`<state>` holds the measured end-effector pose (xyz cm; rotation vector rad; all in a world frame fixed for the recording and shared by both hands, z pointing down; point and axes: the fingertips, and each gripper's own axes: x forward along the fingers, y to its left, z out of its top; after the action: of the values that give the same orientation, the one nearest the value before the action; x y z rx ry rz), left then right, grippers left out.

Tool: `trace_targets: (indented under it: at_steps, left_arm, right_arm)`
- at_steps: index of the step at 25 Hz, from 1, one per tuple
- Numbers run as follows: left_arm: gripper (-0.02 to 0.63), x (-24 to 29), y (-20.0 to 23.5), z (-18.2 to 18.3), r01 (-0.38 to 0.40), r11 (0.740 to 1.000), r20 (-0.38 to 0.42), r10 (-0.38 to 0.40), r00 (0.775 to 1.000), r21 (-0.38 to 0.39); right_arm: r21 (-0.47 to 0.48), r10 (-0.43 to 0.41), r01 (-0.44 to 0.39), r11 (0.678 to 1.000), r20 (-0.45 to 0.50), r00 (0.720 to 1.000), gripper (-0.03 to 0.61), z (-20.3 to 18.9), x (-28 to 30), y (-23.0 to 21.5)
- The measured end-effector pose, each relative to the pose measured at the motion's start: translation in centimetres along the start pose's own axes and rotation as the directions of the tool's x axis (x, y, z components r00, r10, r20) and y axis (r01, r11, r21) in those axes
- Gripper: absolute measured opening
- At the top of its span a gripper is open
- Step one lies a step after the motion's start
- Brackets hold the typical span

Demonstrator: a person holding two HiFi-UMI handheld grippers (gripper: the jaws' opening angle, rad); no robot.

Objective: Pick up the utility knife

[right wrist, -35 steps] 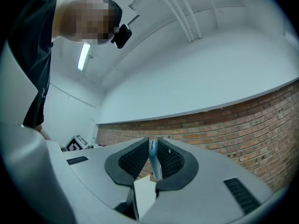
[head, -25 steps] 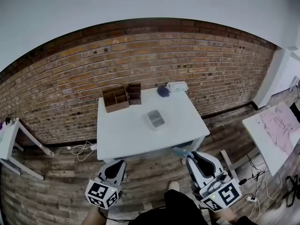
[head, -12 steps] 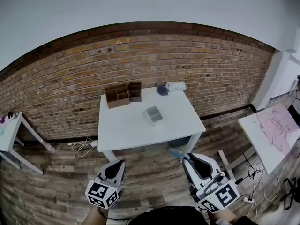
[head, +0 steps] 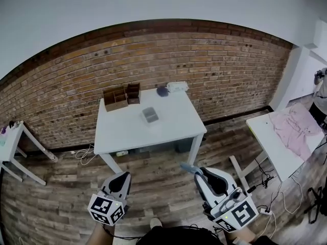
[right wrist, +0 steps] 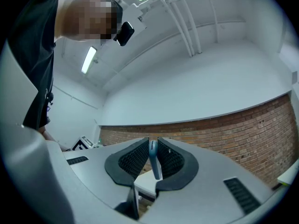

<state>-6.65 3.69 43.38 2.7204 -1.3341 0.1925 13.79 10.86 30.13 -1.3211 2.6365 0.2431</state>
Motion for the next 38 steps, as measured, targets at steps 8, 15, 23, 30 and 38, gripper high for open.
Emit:
trace_targets:
  at_steps: [8, 15, 23, 30, 38]
  left_arm:
    - [-0.009, -2.2, -11.7, -0.7, -0.026, 1.000, 0.007, 0.026, 1.000, 0.018]
    - [-0.009, -5.7, -19.7, -2.0, -0.082, 0.997, -0.004, 0.082, 0.997, -0.010]
    - [-0.009, -8.6, -21.4, -1.8, -0.116, 0.993, -0.028, 0.116, 0.993, 0.016]
    - [-0.009, -11.4, -20.1, -1.3, -0.112, 0.993, -0.010, 0.113, 0.994, 0.031]
    - [-0.009, -16.7, -16.4, -1.5, -0.119, 0.992, -0.010, 0.119, 0.993, 0.035]
  right_arm:
    - [0.018, 0.028, -0.028, 0.999, 0.008, 1.000, 0.058, 1.6, -11.0, -1.5]
    - [0.057, 0.103, -0.103, 0.993, -0.005, 0.995, 0.058, 2.0, -17.3, -1.5]
    - [0.089, 0.137, -0.137, 0.987, 0.015, 0.991, 0.058, 2.9, -19.1, 0.2]
    - [0.076, 0.127, -0.129, 0.989, 0.030, 0.991, 0.058, 3.1, -18.1, 3.1]
    - [0.072, 0.072, -0.074, 0.995, 0.020, 0.997, 0.058, 2.7, -16.7, 7.2]
